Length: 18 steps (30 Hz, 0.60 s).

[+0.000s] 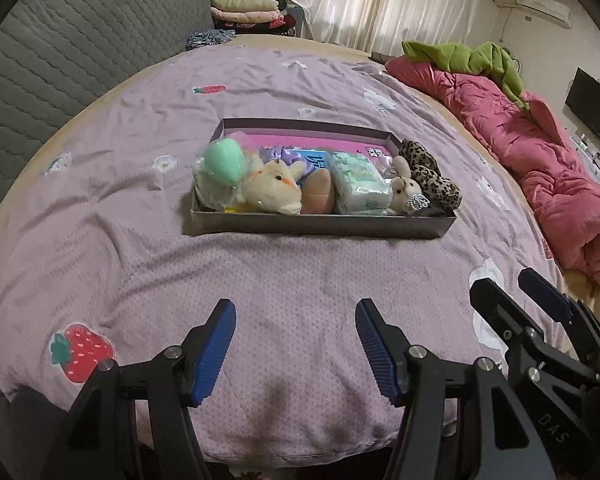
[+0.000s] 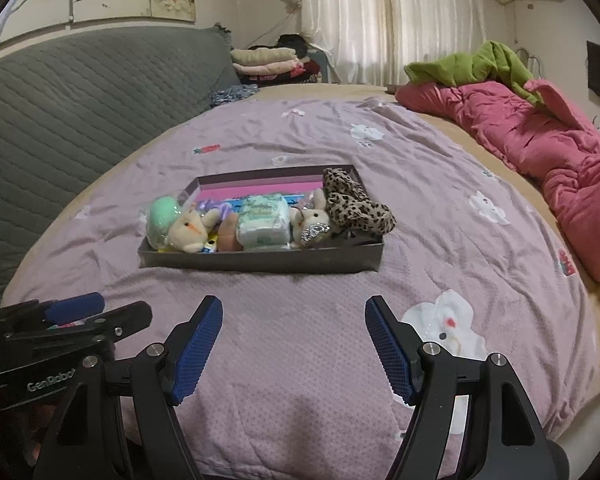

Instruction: Organize soft objects

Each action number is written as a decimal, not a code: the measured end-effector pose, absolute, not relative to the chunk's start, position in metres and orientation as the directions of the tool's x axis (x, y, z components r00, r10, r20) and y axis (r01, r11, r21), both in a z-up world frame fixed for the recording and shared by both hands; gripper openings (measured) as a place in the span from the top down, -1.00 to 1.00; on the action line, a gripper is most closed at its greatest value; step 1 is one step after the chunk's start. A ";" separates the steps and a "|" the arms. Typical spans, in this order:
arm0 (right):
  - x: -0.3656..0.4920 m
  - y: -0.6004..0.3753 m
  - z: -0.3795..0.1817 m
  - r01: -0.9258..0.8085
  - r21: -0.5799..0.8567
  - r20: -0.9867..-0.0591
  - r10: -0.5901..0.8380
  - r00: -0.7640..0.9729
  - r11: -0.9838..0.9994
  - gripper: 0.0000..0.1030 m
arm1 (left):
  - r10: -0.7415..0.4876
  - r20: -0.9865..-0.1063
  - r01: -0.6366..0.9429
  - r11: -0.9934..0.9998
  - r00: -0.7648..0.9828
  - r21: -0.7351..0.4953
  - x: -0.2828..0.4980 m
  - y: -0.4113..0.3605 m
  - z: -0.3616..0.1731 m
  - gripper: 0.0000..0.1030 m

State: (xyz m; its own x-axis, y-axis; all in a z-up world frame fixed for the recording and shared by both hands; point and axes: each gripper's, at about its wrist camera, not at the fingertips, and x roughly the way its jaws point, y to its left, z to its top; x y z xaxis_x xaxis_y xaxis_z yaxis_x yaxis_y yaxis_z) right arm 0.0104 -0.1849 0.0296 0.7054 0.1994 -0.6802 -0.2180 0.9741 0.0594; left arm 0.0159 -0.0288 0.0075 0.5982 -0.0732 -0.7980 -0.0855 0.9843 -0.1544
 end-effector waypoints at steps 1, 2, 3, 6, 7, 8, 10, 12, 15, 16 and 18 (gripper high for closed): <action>0.011 -0.185 0.028 -0.217 0.063 -0.684 0.200 0.701 0.974 -0.46 | -0.069 -0.799 -0.089 0.984 0.598 -0.152 0.016 -0.028 0.007 -0.20; 0.011 -0.186 0.027 -0.215 0.067 -0.687 0.201 0.699 0.974 -0.46 | -0.065 -0.800 -0.094 0.984 0.597 -0.151 0.016 -0.028 0.006 -0.20; 0.011 -0.186 0.026 -0.216 0.069 -0.687 0.204 0.697 0.974 -0.46 | -0.059 -0.801 -0.097 0.985 0.596 -0.145 0.016 -0.027 0.006 -0.20; 0.012 -0.186 0.022 -0.218 0.070 -0.693 0.205 0.691 0.973 -0.46 | -0.059 -0.808 -0.102 0.984 0.586 -0.145 0.018 -0.026 0.001 -0.20; 0.012 -0.186 0.021 -0.218 0.069 -0.696 0.203 0.688 0.974 -0.46 | -0.063 -0.811 -0.102 0.984 0.582 -0.149 0.019 -0.026 0.000 -0.20; 0.012 -0.186 0.019 -0.217 0.067 -0.701 0.201 0.685 0.974 -0.46 | -0.059 -0.814 -0.103 0.984 0.578 -0.144 0.019 -0.026 -0.001 -0.20; 0.013 -0.184 0.015 -0.219 0.072 -0.709 0.204 0.675 0.973 -0.46 | -0.053 -0.818 -0.102 0.986 0.573 -0.136 0.019 -0.027 -0.004 -0.20; 0.013 -0.183 0.013 -0.222 0.071 -0.714 0.205 0.670 0.972 -0.46 | -0.055 -0.821 -0.100 0.986 0.569 -0.136 0.020 -0.028 -0.006 -0.20; 0.013 -0.182 0.011 -0.228 0.070 -0.717 0.208 0.665 0.971 -0.46 | -0.051 -0.822 -0.100 0.986 0.567 -0.130 0.020 -0.029 -0.007 -0.20; 0.012 -0.181 0.011 -0.230 0.069 -0.716 0.209 0.666 0.971 -0.46 | -0.051 -0.823 -0.101 0.986 0.566 -0.130 0.020 -0.028 -0.007 -0.20; 0.012 -0.181 0.011 -0.232 0.069 -0.714 0.210 0.668 0.970 -0.46 | -0.056 -0.827 -0.098 0.986 0.560 -0.132 0.021 -0.029 -0.009 -0.20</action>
State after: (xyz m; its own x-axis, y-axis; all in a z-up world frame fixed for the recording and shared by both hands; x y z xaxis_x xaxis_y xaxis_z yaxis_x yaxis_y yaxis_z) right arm 0.0119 -0.1810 0.0115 0.6677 0.2101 -0.7142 -0.2317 0.9703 0.0689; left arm 0.0211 -0.0290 -0.0092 0.5600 -0.0555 -0.8266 -0.0976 0.9864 -0.1324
